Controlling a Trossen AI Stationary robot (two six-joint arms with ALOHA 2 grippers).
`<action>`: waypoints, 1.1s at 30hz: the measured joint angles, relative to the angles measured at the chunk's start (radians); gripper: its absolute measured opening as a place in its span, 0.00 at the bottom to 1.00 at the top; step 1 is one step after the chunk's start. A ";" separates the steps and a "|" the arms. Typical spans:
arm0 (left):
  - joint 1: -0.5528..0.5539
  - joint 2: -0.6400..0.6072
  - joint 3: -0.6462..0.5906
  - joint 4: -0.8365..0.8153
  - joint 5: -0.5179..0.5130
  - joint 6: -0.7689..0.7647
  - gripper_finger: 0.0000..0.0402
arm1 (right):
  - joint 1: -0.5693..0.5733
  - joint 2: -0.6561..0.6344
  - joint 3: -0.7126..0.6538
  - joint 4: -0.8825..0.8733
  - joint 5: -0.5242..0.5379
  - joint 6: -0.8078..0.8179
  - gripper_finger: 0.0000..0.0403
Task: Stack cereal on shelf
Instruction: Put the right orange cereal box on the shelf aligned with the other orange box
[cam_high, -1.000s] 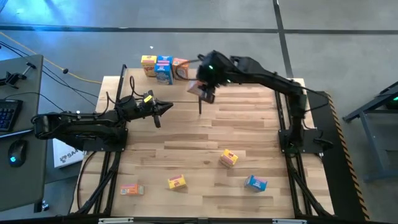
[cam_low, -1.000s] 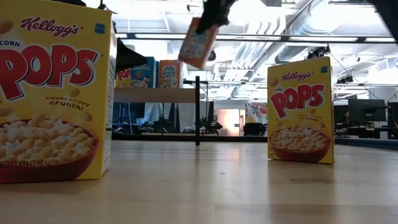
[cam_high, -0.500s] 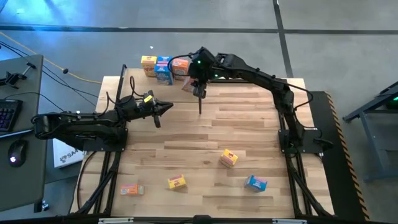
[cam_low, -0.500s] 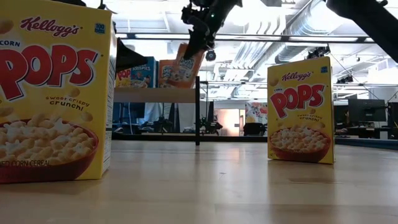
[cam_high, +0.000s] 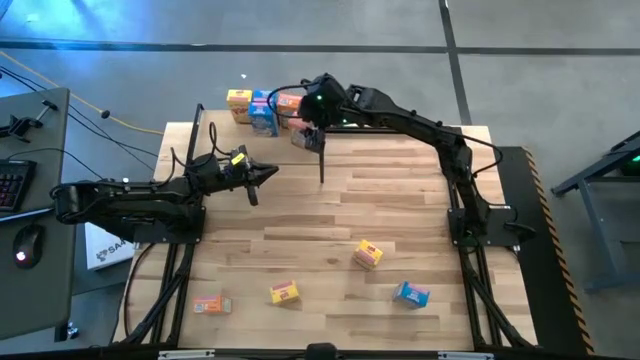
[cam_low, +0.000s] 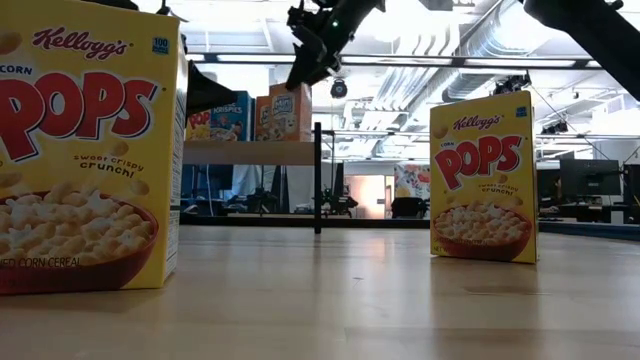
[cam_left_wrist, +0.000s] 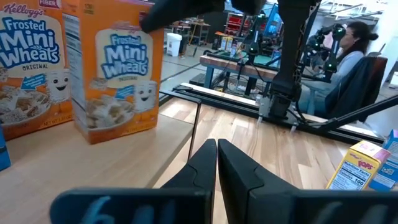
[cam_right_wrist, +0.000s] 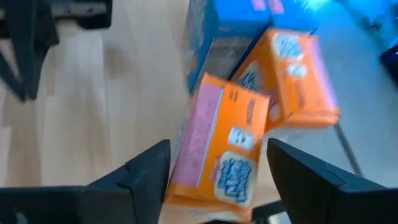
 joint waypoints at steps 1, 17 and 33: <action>0.000 0.000 0.000 0.000 0.000 0.000 0.02 | 0.002 0.000 0.001 0.012 0.009 -0.010 0.62; 0.000 0.000 0.000 0.000 -0.001 -0.009 0.02 | 0.040 -0.087 -0.037 -0.241 0.097 0.084 0.15; 0.000 0.000 0.000 0.001 -0.010 -0.009 0.02 | 0.018 -0.083 -0.342 0.179 0.076 0.124 0.01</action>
